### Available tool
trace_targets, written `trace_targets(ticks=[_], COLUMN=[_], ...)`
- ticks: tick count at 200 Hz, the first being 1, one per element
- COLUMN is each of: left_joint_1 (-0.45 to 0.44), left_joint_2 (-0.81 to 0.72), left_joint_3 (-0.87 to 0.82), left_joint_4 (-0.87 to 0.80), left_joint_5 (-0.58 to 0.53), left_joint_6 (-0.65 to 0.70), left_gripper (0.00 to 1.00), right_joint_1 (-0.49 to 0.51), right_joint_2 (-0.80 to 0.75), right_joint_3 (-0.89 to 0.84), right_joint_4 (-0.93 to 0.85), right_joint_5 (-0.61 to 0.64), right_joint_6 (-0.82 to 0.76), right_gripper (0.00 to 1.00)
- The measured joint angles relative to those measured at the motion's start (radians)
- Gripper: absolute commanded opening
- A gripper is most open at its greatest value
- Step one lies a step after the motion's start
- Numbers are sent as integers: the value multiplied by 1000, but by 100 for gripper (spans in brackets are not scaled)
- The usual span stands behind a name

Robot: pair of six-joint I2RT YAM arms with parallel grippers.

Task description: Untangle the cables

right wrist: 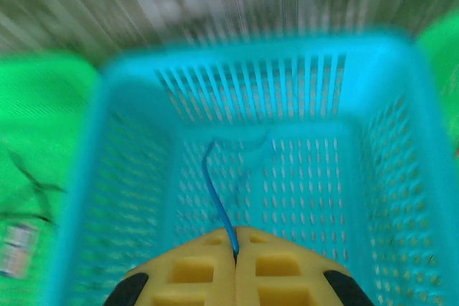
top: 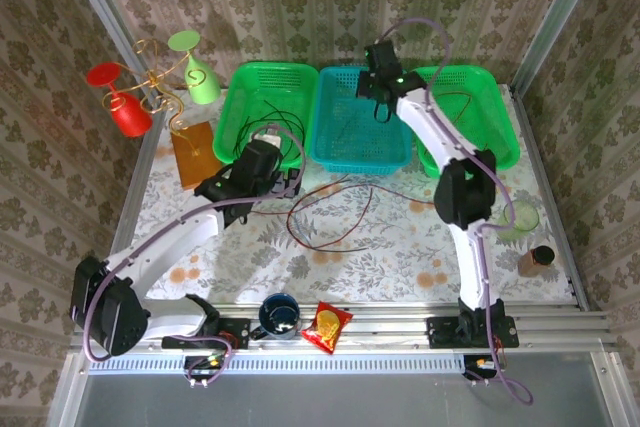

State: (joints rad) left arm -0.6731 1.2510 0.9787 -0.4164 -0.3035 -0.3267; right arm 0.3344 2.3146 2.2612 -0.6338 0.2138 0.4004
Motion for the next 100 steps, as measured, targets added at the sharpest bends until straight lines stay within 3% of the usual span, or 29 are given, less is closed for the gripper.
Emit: trace_targets(ticks=[43,51,63,71,100], left_joint_1=[-40,-40,-41,-42,-56], left_joint_2=[-47,-53,-56,-56,-69], left_joint_3=[-65,-71,-76,-76,-76], left_joint_4=[-2,-2,-2,-2,-3], left_joint_5=[-35,-37,-41,-43,-58], left_joint_6=[-56,-63,-71,-74,-74], left_gripper=[100,100,100,100,100], right_joint_1=[3,3,3,1,-2], right_joint_2=[165,165,165,164,130], right_joint_3=[68,74,101,124,169], right_joint_4=[-241,-272,-306,-322,-367], right_joint_5=[-9,-11,-13,-12,-18], right_joint_6=[-31,-39,-49,-61,-84], right_gripper=[11,23,73,97,100])
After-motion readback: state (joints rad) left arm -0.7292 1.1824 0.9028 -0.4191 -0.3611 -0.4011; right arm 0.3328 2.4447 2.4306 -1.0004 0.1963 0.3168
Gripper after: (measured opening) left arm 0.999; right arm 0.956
